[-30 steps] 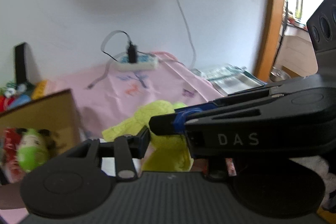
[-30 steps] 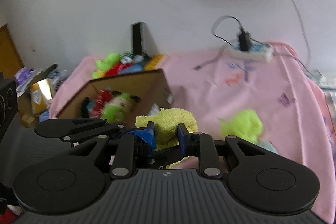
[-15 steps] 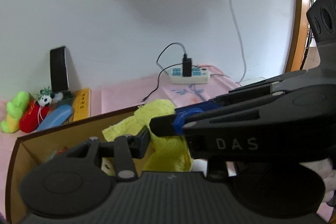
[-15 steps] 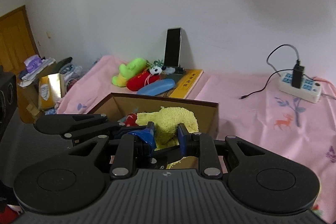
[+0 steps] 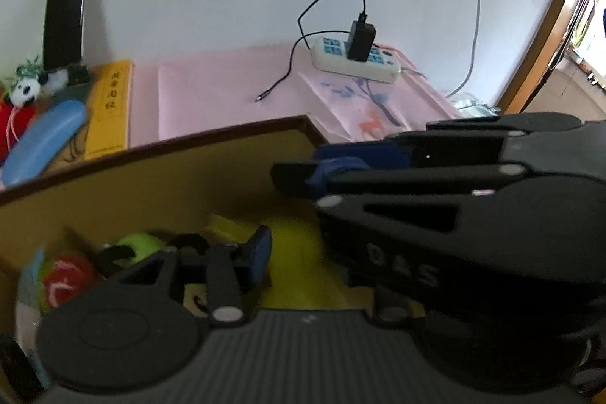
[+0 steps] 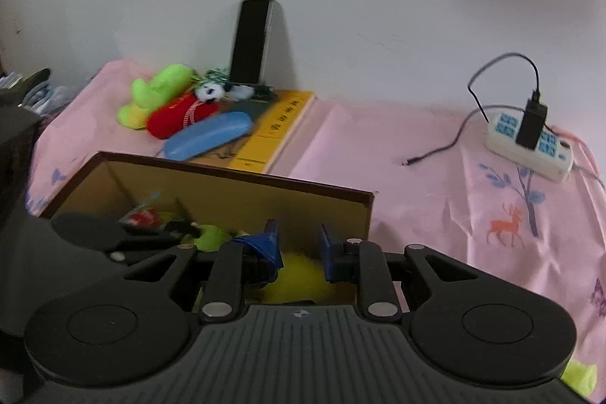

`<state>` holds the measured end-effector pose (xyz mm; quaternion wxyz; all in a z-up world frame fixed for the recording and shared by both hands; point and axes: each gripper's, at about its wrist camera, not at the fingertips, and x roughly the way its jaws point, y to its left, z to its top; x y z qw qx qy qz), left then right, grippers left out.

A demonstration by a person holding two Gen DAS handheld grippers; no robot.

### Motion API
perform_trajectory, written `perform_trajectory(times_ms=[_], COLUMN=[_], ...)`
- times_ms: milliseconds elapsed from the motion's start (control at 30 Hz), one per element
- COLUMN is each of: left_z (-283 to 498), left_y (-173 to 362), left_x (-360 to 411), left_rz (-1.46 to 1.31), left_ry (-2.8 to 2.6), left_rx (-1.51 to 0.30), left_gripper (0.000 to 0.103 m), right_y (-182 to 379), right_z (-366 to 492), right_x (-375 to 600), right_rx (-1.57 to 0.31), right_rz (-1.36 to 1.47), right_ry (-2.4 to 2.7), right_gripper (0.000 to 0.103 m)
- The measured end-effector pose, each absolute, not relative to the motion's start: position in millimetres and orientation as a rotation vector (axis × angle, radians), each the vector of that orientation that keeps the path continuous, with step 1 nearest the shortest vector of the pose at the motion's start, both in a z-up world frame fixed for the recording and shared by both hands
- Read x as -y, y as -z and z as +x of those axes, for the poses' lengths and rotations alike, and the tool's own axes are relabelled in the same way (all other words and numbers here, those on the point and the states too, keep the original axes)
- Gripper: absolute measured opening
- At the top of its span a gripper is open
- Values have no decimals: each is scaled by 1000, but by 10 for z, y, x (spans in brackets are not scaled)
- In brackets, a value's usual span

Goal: Organize soft objects
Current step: 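Lift the yellow plush and carry it over the cardboard box, then open the right gripper to drop the yellow plush into the box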

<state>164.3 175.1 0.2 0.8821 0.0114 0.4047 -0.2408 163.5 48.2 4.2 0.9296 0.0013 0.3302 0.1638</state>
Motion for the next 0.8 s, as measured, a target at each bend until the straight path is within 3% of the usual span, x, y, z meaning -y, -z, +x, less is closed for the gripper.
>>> perform_trajectory(times_ms=[233,300,800], left_z=[1690,1678,1232], left_y=[65,48,-373], left_x=[-1768,-1779,-1740], left_rz=[27,43,105], left_ry=[421,389,140], left_rx=[-902,-901,-847], left_gripper=[35,46,54], right_y=[-91,-125,-350], right_z=[1563,1529,1054], right_x=[-403,-385,-83], right_rx=[-692,-693,-674], right_rz=[80,100,229], right_ry=[-261,-250,-275], right_gripper=[4,5,8])
